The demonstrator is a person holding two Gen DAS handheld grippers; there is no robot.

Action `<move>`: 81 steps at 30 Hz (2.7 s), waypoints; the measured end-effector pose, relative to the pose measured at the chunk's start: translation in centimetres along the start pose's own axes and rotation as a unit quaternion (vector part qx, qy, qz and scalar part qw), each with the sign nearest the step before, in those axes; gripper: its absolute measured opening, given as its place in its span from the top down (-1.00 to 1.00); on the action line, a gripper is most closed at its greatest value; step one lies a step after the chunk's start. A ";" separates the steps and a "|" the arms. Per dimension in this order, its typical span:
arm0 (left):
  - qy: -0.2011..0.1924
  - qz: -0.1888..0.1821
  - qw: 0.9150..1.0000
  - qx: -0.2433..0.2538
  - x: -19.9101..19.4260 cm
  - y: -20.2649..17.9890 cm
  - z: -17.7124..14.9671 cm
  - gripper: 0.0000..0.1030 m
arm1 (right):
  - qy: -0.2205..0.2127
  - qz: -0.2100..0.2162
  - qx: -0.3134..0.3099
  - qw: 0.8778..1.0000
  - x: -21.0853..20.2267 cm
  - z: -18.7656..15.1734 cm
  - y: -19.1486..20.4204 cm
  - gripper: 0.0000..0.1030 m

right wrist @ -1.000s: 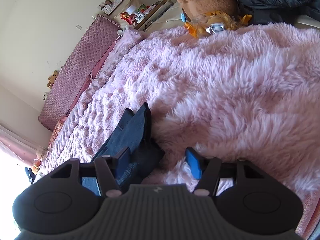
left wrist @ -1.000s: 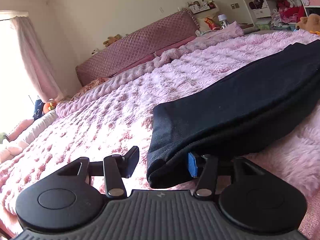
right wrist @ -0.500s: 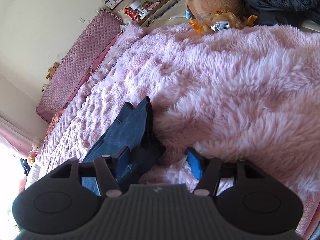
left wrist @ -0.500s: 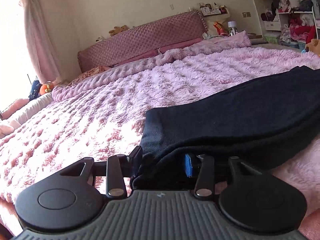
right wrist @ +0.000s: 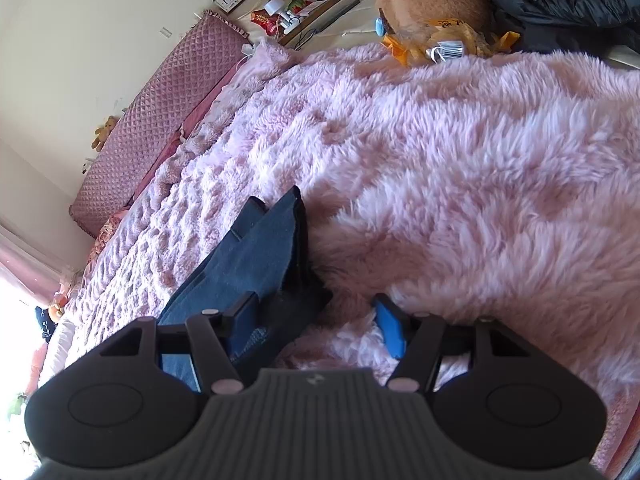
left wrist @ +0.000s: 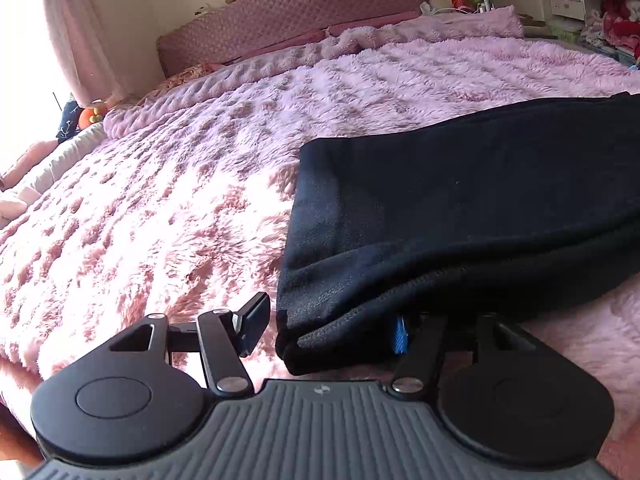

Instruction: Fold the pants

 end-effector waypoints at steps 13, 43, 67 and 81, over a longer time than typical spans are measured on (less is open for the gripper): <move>-0.024 -0.008 0.999 -0.019 1.3 0.8 0.7 0.48 | 0.000 0.002 -0.016 1.000 0.5 0.0 0.3 -0.20; -0.104 -0.266 0.883 -0.374 -2.0 15.9 0.2 -0.43 | -0.123 0.090 -0.241 0.958 -2.8 -1.3 11.9 0.53; 0.135 -0.398 0.825 -0.378 11.6 13.8 -0.6 -0.42 | 0.114 -0.016 -0.289 0.950 20.5 -8.1 24.9 1.00; 0.160 -0.456 0.721 -0.496 15.8 15.5 -2.9 0.06 | 0.147 -0.004 -0.344 0.927 8.3 -13.6 19.6 1.00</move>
Point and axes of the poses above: each gripper's, at about its wrist camera, not at the fingertips, and x roughly the way its jaws point, y to its left, z to its top, the point moved 1 cm from there along x, roughly the way its jaws point
